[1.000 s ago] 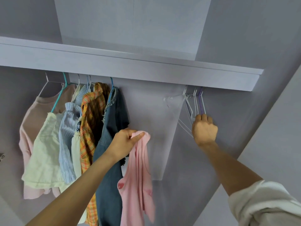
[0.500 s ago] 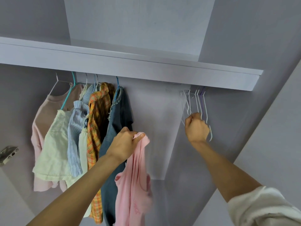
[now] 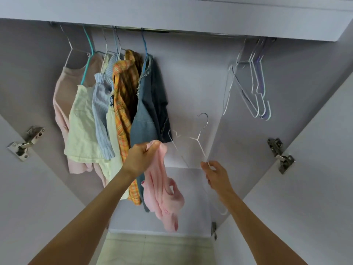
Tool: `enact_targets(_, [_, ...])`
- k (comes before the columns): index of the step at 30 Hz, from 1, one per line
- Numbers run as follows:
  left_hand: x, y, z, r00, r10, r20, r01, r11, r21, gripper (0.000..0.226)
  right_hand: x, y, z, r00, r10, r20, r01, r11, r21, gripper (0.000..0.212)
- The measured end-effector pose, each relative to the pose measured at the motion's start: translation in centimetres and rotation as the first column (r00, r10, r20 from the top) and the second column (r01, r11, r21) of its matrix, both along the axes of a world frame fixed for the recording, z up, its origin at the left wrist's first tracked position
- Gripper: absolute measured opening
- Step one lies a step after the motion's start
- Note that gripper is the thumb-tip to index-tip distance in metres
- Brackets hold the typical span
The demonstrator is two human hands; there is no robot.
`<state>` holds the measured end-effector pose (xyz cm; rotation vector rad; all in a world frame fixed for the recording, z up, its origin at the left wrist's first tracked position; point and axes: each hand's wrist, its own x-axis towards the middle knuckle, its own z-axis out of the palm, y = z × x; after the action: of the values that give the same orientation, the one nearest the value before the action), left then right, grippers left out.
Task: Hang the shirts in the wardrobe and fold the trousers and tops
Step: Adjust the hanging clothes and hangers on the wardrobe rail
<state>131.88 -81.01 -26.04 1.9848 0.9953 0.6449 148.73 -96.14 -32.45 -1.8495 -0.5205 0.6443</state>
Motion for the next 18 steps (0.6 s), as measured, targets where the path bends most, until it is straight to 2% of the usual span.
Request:
enact_targets(2, [-0.2,0.1,0.2,0.999,-0.018,-0.037,0.020,0.998,0.052,0.054,-1.0,-0.2,-0.7,0.979,-0.005,0.202,0.011,1.000,-0.027,0.038])
enact_targets(4, [-0.4,0.1,0.4,0.997,-0.033,-0.068,0.039,0.995,0.094,0.054,-1.9,-0.9,-1.1,0.967,-0.035,0.253,0.024,0.999,0.045,0.039])
enact_targets(7, [-0.7,0.7,0.1,0.998,-0.058,-0.025,0.059,0.998,0.015,0.046,-1.6,-0.2,-0.8,0.976,0.001,0.216,-0.032,0.990,0.140,0.009])
enact_targets(8, [-0.9,1.0,-0.1,0.996,-0.083,-0.013,0.083,0.996,-0.025,0.038,-1.5,0.3,-0.3,0.980,0.033,0.196,-0.061,0.988,0.139,0.007])
enact_targets(11, [-1.6,1.5,-0.4,0.989,-0.148,-0.005,0.146,0.984,-0.103,0.022,-1.4,1.8,0.6,0.971,-0.017,0.237,-0.023,0.986,0.165,0.008])
enact_targets(13, [-2.0,1.5,-0.5,0.989,-0.141,0.039,0.144,0.983,-0.115,0.021,-1.9,2.0,0.8,0.956,-0.173,0.236,0.101,0.953,0.286,0.035])
enact_targets(14, [-2.3,1.5,-0.4,0.989,-0.130,0.068,0.137,0.984,-0.111,0.020,-2.1,1.9,0.8,0.954,-0.220,0.205,0.138,0.925,0.353,0.041])
enact_targets(16, [-2.8,1.8,-0.4,0.988,-0.108,0.113,0.120,0.987,-0.106,0.016,-2.8,1.9,1.0,0.965,-0.221,0.140,0.138,0.885,0.445,0.036])
enact_targets(18, [-3.4,2.1,-0.3,0.986,-0.076,0.148,0.093,0.989,-0.114,0.016,-3.2,2.4,1.6,0.989,-0.134,0.065,0.089,0.882,0.463,0.016])
